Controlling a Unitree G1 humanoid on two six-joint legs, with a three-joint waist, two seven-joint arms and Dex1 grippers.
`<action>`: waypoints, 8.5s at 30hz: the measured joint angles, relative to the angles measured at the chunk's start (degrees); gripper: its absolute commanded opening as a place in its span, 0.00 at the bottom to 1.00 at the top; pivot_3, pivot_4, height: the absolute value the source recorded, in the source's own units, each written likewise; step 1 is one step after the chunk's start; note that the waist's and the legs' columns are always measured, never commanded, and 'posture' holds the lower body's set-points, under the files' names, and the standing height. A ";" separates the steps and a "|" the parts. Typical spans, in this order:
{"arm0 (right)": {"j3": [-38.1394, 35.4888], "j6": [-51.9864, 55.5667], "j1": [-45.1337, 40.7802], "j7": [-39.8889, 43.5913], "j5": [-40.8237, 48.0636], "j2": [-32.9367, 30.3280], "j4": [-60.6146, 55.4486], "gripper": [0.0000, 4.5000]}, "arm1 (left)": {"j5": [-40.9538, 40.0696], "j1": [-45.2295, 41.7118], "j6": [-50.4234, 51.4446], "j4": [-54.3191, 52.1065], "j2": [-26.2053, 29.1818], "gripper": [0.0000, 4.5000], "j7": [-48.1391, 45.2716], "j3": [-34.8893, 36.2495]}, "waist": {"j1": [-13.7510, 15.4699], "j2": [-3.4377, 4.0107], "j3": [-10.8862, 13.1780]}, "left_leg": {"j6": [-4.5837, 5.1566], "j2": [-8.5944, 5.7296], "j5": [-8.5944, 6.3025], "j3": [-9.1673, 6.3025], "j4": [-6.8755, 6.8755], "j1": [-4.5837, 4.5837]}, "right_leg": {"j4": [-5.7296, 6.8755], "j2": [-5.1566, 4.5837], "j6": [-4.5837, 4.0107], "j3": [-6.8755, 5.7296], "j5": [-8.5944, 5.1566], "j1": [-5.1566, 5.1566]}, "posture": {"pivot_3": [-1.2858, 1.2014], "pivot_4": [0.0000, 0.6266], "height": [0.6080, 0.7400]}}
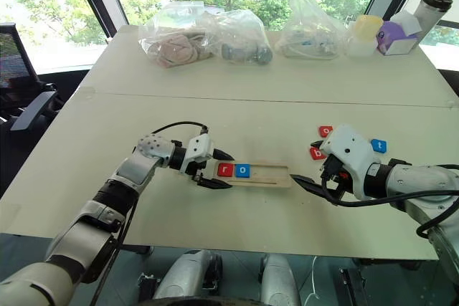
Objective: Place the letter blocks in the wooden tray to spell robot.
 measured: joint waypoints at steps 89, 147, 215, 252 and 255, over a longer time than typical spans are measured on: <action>9.59 25.07 -22.94 -38.79 -13.21 29.69 19.55 1.00 | -21.48 15.89 35.17 -44.55 20.71 1.00 12.48 18.12 | -2.49 -0.07 0.20 | -0.14 0.13 0.16 -0.44 0.56 -0.78 | 0.35 0.29 0.69 -0.49 0.19 -0.46 | 0.52 0.24 1.00; 1.82 42.42 -18.27 -37.91 -14.50 33.71 6.14 0.58 | -21.29 17.84 31.18 -44.39 19.60 1.00 16.31 16.59 | -2.92 -0.06 0.20 | -0.32 0.29 0.26 -0.52 0.54 -0.62 | 0.56 0.47 0.61 -0.43 0.14 -0.46 | 0.52 0.24 1.00; 34.08 -28.98 -40.00 36.70 -28.58 3.04 39.18 0.25 | -20.50 20.28 22.87 -45.57 29.90 1.00 5.84 14.78 | -4.02 0.24 0.54 | -0.56 0.46 0.35 -0.26 0.50 -0.54 | 0.65 0.14 0.57 -0.50 0.29 -0.62 | 0.52 0.24 1.00; 45.56 -33.16 -48.03 41.29 -37.20 13.76 54.49 0.98 | -19.04 22.27 22.04 -47.45 29.06 1.00 11.61 14.87 | -4.15 0.21 0.55 | -0.53 0.28 0.39 -0.27 0.65 -0.50 | 1.11 0.27 0.81 -0.51 0.37 -0.66 | 0.52 0.24 1.00; 45.56 -33.16 -48.07 41.28 -37.20 13.78 54.49 0.98 | -19.04 22.26 22.04 -47.44 28.76 1.00 11.76 14.87 | -4.15 0.21 0.55 | -0.53 0.28 0.39 -0.27 0.65 -0.49 | 1.11 0.27 0.81 -0.51 0.37 -0.66 | 0.52 0.24 1.00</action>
